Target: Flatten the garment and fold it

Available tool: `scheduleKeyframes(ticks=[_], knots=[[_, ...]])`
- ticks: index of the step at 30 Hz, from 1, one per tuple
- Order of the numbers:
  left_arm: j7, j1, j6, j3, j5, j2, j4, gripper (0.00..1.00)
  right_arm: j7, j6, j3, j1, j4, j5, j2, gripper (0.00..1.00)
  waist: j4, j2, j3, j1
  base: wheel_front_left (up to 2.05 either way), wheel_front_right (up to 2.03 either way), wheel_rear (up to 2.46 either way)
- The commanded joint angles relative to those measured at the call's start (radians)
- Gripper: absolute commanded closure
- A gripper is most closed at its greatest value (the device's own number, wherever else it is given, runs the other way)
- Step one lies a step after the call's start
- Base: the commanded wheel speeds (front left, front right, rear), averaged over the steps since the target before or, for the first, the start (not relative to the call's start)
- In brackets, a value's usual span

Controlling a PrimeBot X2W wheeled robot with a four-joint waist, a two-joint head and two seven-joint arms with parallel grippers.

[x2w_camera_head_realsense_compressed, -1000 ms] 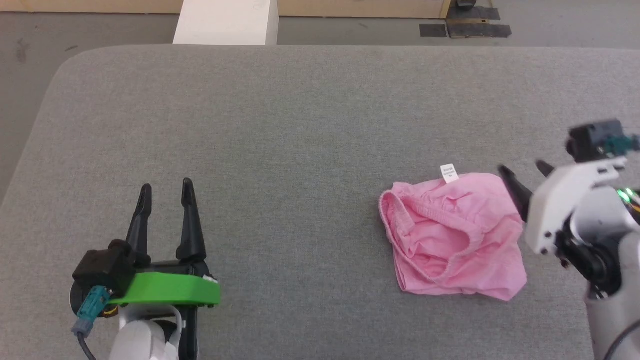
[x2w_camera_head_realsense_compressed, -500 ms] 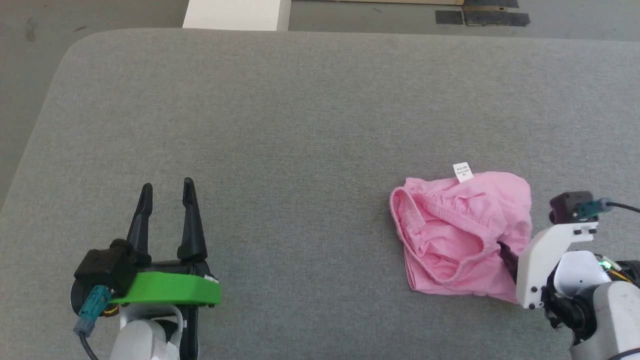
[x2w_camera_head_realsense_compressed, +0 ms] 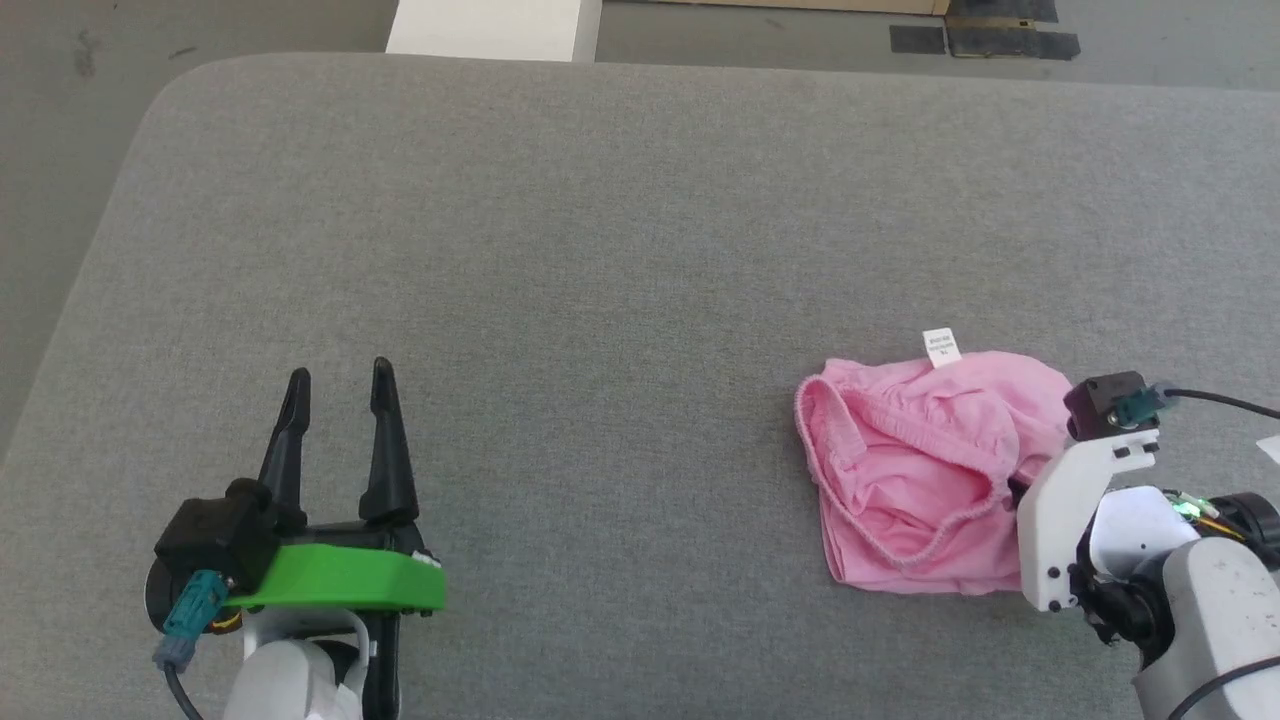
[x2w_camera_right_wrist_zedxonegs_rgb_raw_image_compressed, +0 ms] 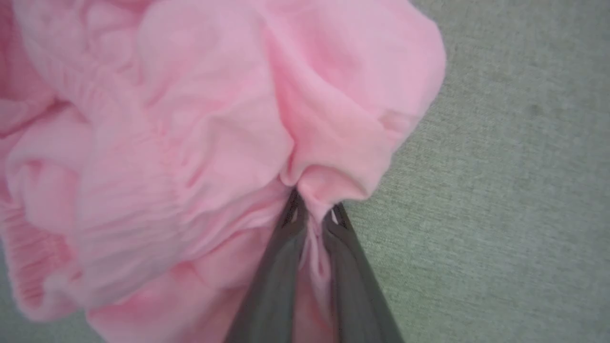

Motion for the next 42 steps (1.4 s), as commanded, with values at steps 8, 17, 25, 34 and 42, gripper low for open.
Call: scheduleKeyframes(ticks=[8, 17, 25, 34, 42], knots=[[-0.005, 0.018, 0.005, 0.020, 0.011, -0.002, -0.016, 0.00, 0.044, -0.002, 0.166, -0.049, -0.063, 0.047, -0.149, 1.00, -0.091, 0.0000, -0.005, 0.0000, 0.00, 0.00, 0.00], [-0.005, -0.023, -0.015, 0.022, 0.037, 0.000, -0.014, 0.00, 0.060, -0.002, 0.301, -0.155, -0.053, 0.119, -0.310, 1.00, -0.301, 0.0000, 0.063, 0.0000, 0.00, 0.00, 0.00], [-0.004, -0.090, -0.025, 0.018, 0.069, 0.032, -0.019, 0.00, -0.021, -0.002, 0.319, -0.282, 0.076, 0.126, -0.355, 1.00, -0.399, 0.0000, 0.176, 0.0000, 0.00, 0.00, 0.00], [0.030, -0.153, -0.012, 0.015, 0.096, 0.069, -0.090, 0.00, -0.104, -0.002, 0.201, -0.403, 0.235, 0.089, -0.439, 1.00, -0.344, 0.0000, 0.343, 0.0000, 0.00, 0.00, 0.00], [0.067, -0.164, 0.004, 0.022, 0.108, 0.099, -0.181, 0.00, -0.212, -0.002, -0.126, -0.489, 0.402, -0.049, -0.488, 0.00, -0.259, 0.0000, 0.445, 0.0000, 0.00, 0.00, 0.00]])
